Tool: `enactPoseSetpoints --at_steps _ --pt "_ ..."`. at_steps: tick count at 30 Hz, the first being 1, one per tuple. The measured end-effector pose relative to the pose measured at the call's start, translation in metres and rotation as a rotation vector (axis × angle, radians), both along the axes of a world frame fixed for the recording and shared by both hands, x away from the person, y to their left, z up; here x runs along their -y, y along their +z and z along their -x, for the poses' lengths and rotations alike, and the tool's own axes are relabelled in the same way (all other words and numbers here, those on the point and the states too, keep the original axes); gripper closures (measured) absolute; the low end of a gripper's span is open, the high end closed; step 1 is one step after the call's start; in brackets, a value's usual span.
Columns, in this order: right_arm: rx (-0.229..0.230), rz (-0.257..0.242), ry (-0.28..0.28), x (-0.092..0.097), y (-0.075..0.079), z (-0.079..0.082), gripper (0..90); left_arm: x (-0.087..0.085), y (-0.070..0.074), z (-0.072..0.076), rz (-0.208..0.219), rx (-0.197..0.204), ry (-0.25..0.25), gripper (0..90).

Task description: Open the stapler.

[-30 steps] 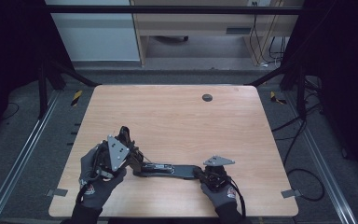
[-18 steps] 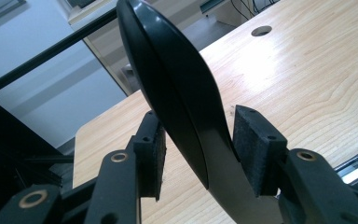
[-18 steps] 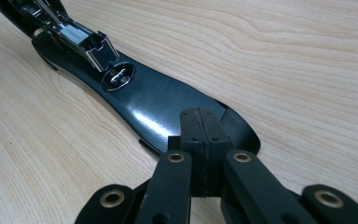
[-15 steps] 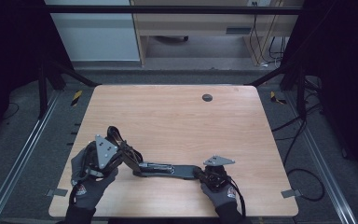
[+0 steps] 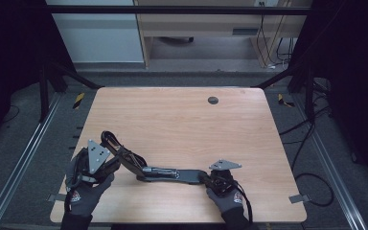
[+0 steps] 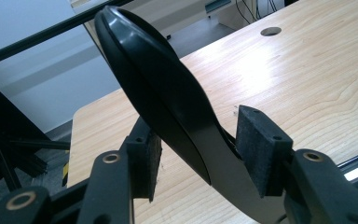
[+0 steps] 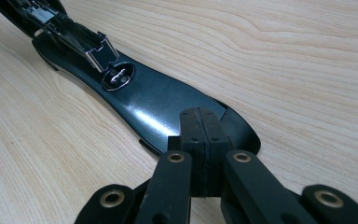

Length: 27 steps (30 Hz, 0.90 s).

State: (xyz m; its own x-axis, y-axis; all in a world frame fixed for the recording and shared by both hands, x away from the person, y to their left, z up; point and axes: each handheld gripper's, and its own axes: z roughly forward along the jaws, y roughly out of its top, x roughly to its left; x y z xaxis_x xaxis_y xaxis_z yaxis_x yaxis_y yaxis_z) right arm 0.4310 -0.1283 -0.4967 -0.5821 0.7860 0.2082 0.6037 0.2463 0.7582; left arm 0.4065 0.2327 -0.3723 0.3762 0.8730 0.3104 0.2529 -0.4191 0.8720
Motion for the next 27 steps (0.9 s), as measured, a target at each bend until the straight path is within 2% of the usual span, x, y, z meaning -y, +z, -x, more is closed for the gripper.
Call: enactPoseSetpoints --at_steps 9,27 --pt "-0.008 -0.001 -0.001 0.000 0.000 -0.001 90.0 -0.013 -0.005 0.000 0.046 -0.015 0.005 48.8" --pt "-0.011 0.003 0.005 0.000 0.001 -0.002 90.0 -0.023 -0.010 -0.001 0.067 -0.029 0.015 45.8"
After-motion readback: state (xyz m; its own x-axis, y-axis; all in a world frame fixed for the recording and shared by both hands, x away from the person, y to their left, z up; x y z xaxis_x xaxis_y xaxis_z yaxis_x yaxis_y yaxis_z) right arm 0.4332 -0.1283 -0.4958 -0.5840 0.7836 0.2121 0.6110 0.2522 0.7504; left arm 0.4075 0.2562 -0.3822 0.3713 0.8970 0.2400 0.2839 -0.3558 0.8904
